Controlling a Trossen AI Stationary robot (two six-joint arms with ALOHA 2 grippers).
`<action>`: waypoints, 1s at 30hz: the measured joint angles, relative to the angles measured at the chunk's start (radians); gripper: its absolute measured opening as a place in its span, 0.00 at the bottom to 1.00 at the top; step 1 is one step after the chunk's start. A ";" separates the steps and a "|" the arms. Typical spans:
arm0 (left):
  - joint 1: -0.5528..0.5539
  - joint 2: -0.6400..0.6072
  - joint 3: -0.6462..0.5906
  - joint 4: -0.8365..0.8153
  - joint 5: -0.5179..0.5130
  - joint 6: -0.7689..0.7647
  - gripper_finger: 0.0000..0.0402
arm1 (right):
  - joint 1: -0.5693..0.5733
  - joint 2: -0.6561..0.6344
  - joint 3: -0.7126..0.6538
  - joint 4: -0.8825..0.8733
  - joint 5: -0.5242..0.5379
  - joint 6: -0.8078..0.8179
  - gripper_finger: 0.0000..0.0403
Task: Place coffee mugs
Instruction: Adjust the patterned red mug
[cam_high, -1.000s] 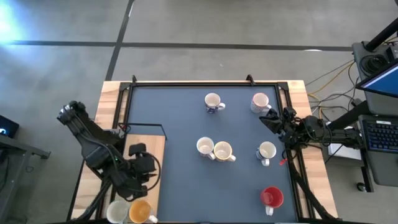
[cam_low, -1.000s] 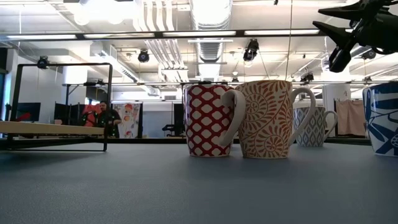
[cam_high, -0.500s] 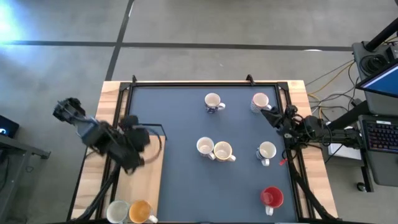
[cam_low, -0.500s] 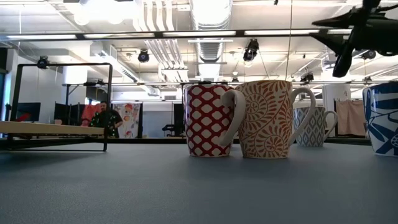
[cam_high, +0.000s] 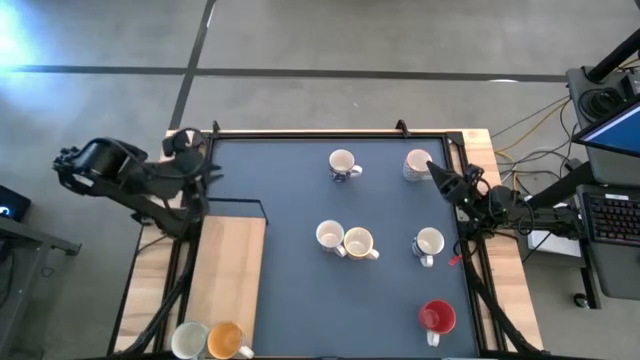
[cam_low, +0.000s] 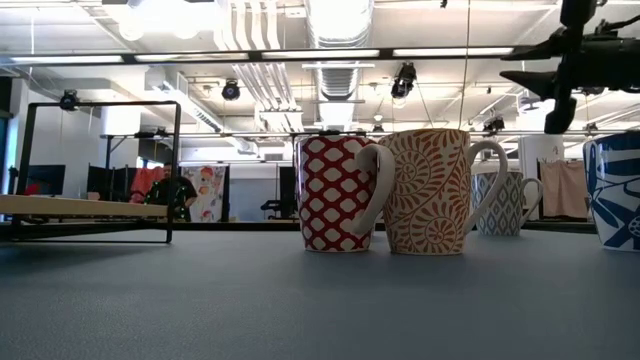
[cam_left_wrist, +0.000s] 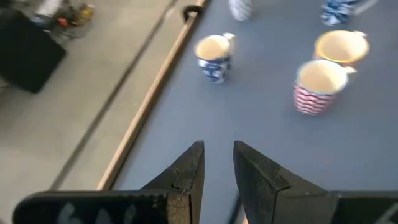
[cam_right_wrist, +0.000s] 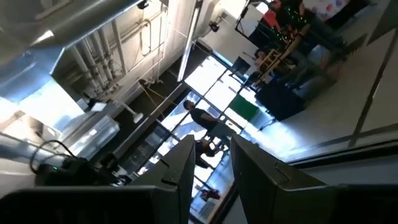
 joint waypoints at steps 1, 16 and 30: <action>0.009 -0.009 -0.005 0.000 -0.019 0.001 0.17 | 0.000 0.000 0.000 0.005 0.000 0.031 0.23; 0.043 -0.076 -0.082 0.098 -0.057 -0.083 0.17 | 0.000 0.329 0.380 -0.464 -0.112 0.080 0.23; 0.043 -0.071 -0.082 0.097 -0.046 -0.249 0.17 | 0.000 0.711 0.782 -1.019 -0.407 0.329 0.23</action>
